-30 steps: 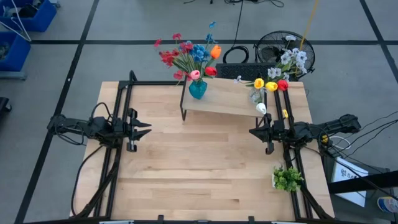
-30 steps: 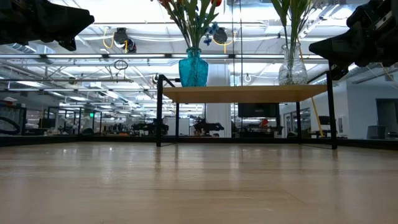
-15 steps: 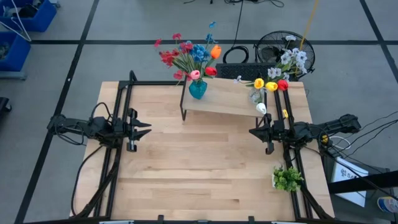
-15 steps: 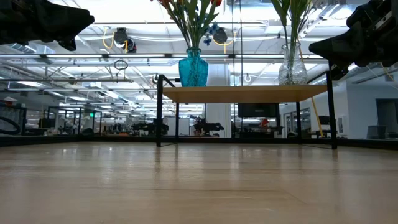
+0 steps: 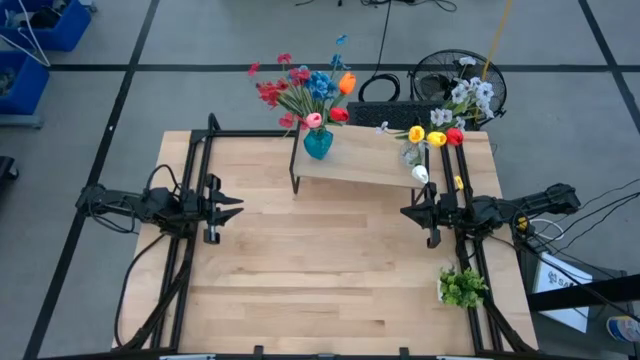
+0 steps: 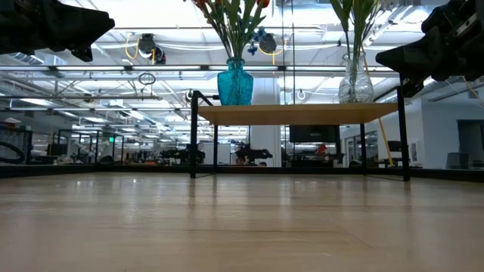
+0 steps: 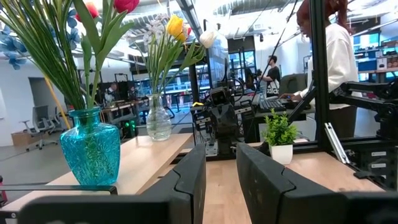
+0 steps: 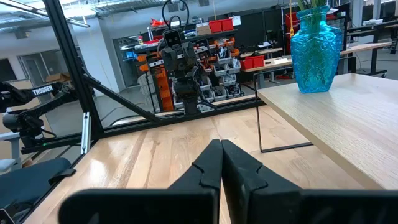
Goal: Pick and place flowers into a vace then onto a shelf
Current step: Return to Home Position
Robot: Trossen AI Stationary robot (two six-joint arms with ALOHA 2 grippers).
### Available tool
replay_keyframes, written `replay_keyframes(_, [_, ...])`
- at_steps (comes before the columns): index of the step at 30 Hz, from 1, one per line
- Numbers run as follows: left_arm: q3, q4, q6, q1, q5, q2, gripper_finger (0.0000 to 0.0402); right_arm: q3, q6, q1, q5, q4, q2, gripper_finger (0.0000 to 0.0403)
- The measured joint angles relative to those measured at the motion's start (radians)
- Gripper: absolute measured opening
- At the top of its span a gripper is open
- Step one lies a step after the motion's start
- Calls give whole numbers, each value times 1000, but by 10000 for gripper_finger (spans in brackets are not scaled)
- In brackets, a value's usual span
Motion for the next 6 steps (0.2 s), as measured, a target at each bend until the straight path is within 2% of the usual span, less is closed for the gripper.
replay_keyframes(6, [0,0,0,0,0,0,97,0,0,0,0,0,0,0])
